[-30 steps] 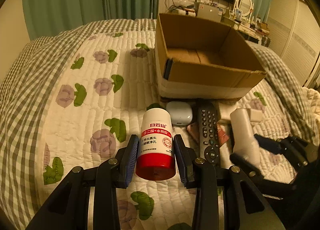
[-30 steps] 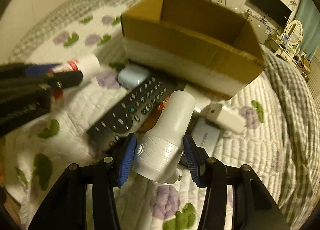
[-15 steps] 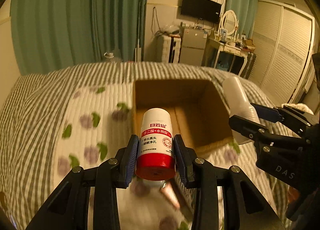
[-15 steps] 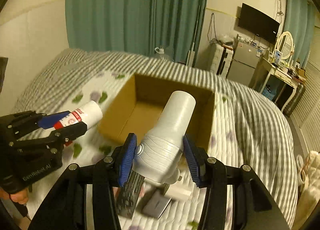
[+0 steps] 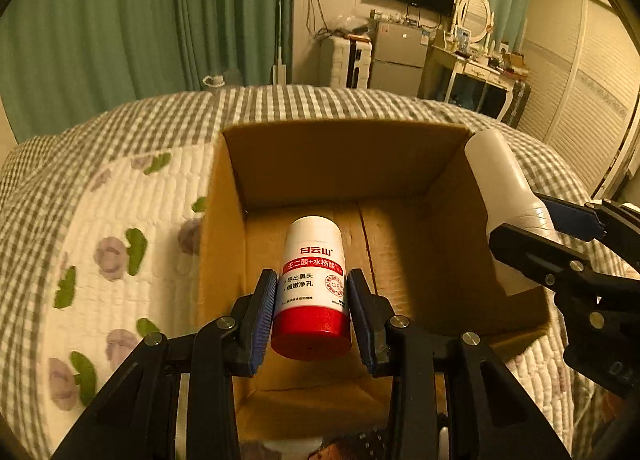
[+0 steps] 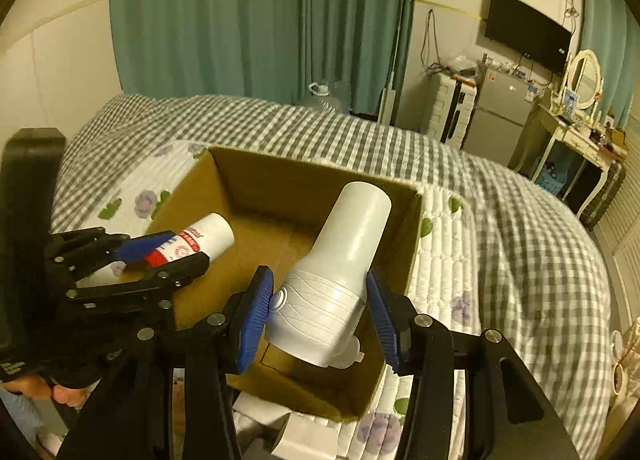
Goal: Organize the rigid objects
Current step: 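Lower the bottle into the box with the left gripper while the right drops the cylinder in, then grasp the black TV remote with the right gripper and lift it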
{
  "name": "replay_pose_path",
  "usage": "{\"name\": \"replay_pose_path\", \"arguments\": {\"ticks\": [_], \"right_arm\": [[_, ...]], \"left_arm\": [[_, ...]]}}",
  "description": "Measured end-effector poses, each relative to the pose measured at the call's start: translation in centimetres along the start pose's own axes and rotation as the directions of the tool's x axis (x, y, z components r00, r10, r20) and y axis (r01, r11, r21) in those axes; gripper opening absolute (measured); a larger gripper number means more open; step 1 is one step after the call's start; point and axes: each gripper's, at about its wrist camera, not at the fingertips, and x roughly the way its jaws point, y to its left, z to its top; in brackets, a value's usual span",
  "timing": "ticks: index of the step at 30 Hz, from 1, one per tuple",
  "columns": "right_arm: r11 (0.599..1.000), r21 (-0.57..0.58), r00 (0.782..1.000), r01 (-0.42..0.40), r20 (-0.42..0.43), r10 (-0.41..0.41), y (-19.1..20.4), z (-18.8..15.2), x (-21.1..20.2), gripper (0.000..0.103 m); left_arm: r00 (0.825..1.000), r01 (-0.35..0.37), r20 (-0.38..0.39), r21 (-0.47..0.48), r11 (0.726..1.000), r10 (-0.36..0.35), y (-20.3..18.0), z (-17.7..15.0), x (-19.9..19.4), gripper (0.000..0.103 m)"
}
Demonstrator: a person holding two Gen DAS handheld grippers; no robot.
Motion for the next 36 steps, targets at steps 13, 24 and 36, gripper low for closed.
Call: {"name": "replay_pose_path", "arguments": {"ticks": [13, 24, 36], "right_arm": [[0.999, 0.028, 0.999, -0.027, -0.017, 0.028, -1.4, -0.8, 3.4, 0.048], [0.999, 0.027, 0.999, 0.018, 0.041, -0.019, -0.3, 0.1, -1.0, 0.062], [0.998, 0.052, 0.999, 0.041, -0.027, -0.039, 4.9, -4.1, -9.2, 0.063]], "left_arm": [[0.997, -0.031, 0.064, 0.020, 0.999, 0.030, -0.1, 0.9, -1.1, 0.049], [0.994, -0.027, 0.106, -0.006, 1.000, 0.027, 1.7, -0.1, -8.8, 0.050], [0.994, -0.048, 0.098, -0.025, 0.999, 0.050, 3.4, -6.1, -15.7, 0.091]]}}
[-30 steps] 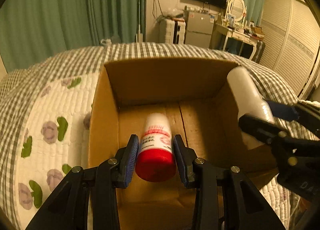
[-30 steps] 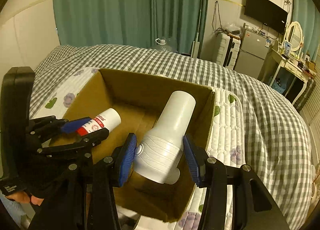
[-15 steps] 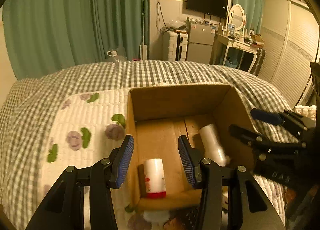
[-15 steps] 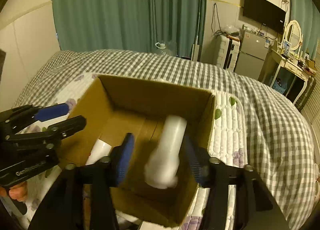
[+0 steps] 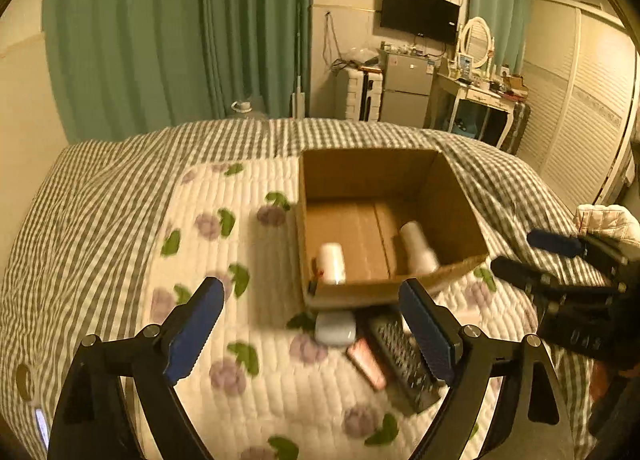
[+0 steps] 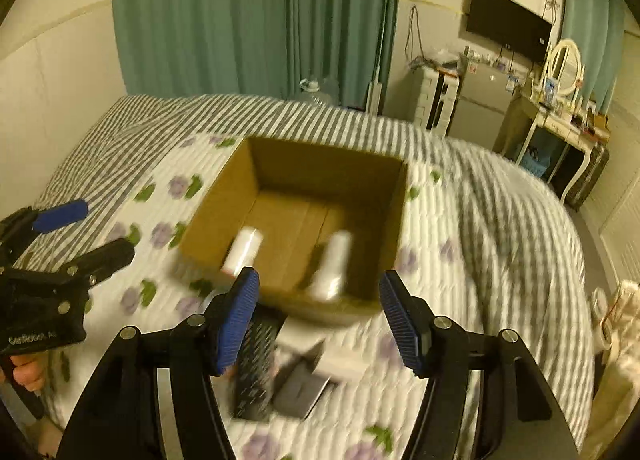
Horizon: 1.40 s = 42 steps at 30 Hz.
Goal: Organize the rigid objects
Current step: 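Grasp the black TV remote with the right gripper and lift it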
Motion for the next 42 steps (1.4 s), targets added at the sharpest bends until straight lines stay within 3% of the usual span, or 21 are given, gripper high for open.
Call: {"name": "replay_pose_path", "arguments": {"ticks": [3, 9, 14, 18, 20, 21, 22, 23, 25, 31, 36, 42], "right_arm": [[1.000, 0.020, 0.999, -0.020, -0.028, 0.020, 1.4, -2.4, 0.4, 0.075], [0.999, 0.000, 0.989, -0.043, -0.142, 0.042, 4.0, -6.1, 4.9, 0.075], [0.998, 0.017, 0.972, -0.067, -0.226, 0.069, 4.9, -8.6, 9.6, 0.075], [0.997, 0.035, 0.964, -0.075, -0.254, 0.082, 5.1, -9.7, 12.2, 0.075], [0.997, 0.037, 0.972, -0.067, -0.225, 0.073, 5.0, -9.8, 12.7, 0.074], [0.997, 0.042, 0.974, -0.063, -0.214, 0.071, 4.9, -9.7, 13.0, 0.072], [0.996, 0.057, 0.975, -0.068, -0.209, 0.079, 4.7, -9.6, 13.2, 0.066], [0.993, 0.079, 0.973, -0.087, -0.207, 0.102, 4.4, -9.4, 13.3, 0.052], [0.988, 0.104, 0.962, -0.115, -0.237, 0.137, 4.4, -9.8, 13.7, 0.043], [0.988, 0.105, 0.964, -0.117, -0.227, 0.138, 4.9, -10.6, 13.4, 0.041], [0.991, 0.100, 0.982, -0.086, -0.159, 0.102, 4.2, -10.0, 10.0, 0.040], [0.997, 0.072, 0.991, -0.010, -0.130, 0.019, 2.3, -9.2, 5.6, 0.040]], "left_arm": [[1.000, -0.003, -0.002, -0.016, 1.000, 0.003, 0.8, -2.1, -0.1, 0.091], [0.996, -0.055, -0.078, -0.068, 0.996, 0.049, 2.6, -6.6, 3.3, 0.091], [0.988, -0.096, -0.131, -0.060, 0.994, 0.087, 3.2, -8.6, 6.3, 0.091], [0.986, -0.093, -0.142, -0.049, 0.994, 0.085, 3.1, -9.3, 7.3, 0.091], [0.985, -0.088, -0.150, -0.045, 0.995, 0.080, 3.0, -9.5, 7.6, 0.091], [0.984, -0.088, -0.156, -0.040, 0.995, 0.081, 2.9, -9.6, 7.7, 0.091], [0.984, -0.089, -0.158, -0.036, 0.995, 0.082, 2.8, -9.7, 7.8, 0.091], [0.983, -0.090, -0.160, -0.032, 0.995, 0.084, 2.8, -9.8, 7.9, 0.091], [0.982, -0.095, -0.166, -0.028, 0.995, 0.089, 2.6, -9.8, 8.0, 0.091], [0.983, -0.098, -0.160, -0.025, 0.995, 0.092, 2.4, -9.7, 7.5, 0.091], [0.982, -0.085, -0.176, -0.041, 0.996, 0.076, 1.9, -9.2, 6.9, 0.091], [0.990, -0.036, -0.139, 0.006, 0.999, 0.037, -1.8, -7.7, 5.0, 0.091]]}}
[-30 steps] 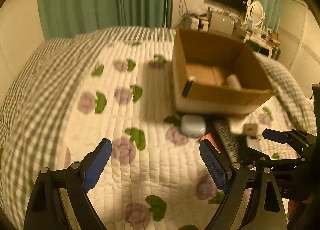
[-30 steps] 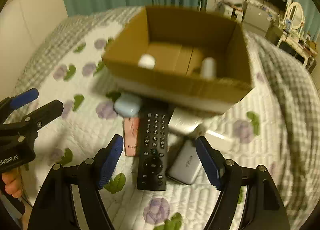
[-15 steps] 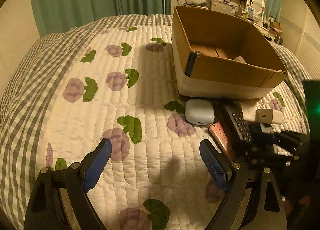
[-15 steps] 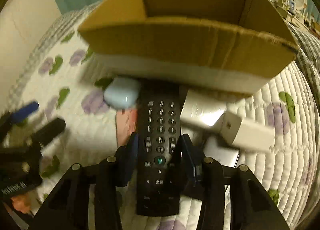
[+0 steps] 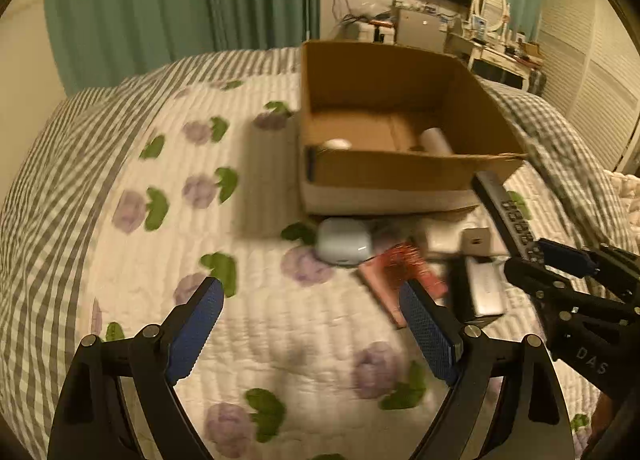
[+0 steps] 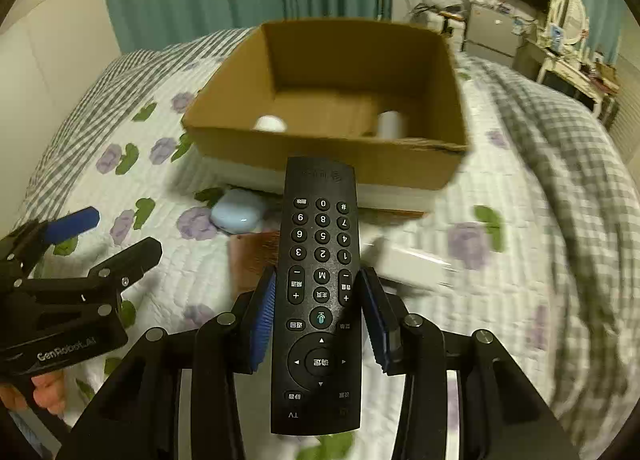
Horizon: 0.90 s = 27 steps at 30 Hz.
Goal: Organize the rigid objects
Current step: 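Grasp the black TV remote with the right gripper and lift it, then grasp the grey UGREEN power bank with the left gripper while the right holds the remote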
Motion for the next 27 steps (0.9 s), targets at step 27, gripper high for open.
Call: {"name": "replay_pose_path", "arguments": {"ticks": [27], "right_arm": [[0.970, 0.215, 0.994, 0.111, -0.045, -0.104, -12.7, -3.5, 0.3, 0.040]], "left_arm": [[0.966, 0.114, -0.237, 0.030, 0.993, -0.104, -14.0, -1.2, 8.5, 0.053]]}}
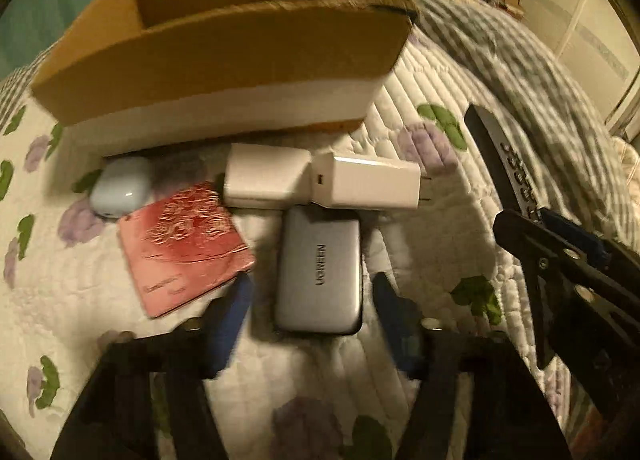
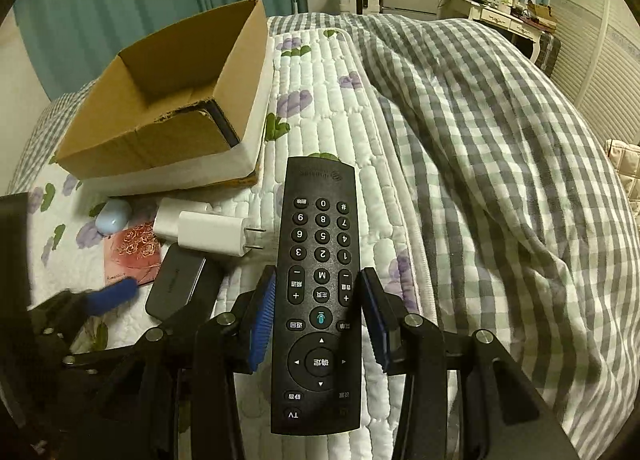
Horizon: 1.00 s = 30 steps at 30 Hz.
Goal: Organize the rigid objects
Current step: 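Grasp the grey UGREEN power bank with the left gripper while the right holds the remote, then lower the power bank into the box with the left gripper while the right carries the remote over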
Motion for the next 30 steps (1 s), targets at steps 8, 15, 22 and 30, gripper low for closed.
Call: {"name": "replay_pose_path", "arguments": {"ticks": [8, 15, 22, 30], "right_arm": [[1.000, -0.004, 1.000, 0.000, -0.003, 0.000, 0.2, -0.1, 0.2, 0.040], [1.000, -0.016, 1.000, -0.009, 0.022, 0.009, 0.8, 0.1, -1.1, 0.040], [0.999, -0.028, 0.998, -0.029, 0.051, 0.031, 1.5, 0.5, -2.9, 0.040], [0.997, -0.067, 0.992, -0.028, 0.118, 0.036, 2.7, 2.3, -7.3, 0.040]], "left_arm": [[1.000, 0.006, 0.001, -0.009, 1.000, -0.005, 0.4, -0.5, 0.6, 0.043], [0.999, 0.003, 0.038, -0.023, 1.000, -0.002, 1.1, -0.8, -2.9, 0.042], [0.992, -0.001, 0.129, -0.037, 0.999, 0.006, 2.7, -0.4, -8.3, 0.042], [0.966, 0.000, 0.258, -0.022, 1.000, 0.006, 3.9, 2.1, -14.0, 0.042]]}}
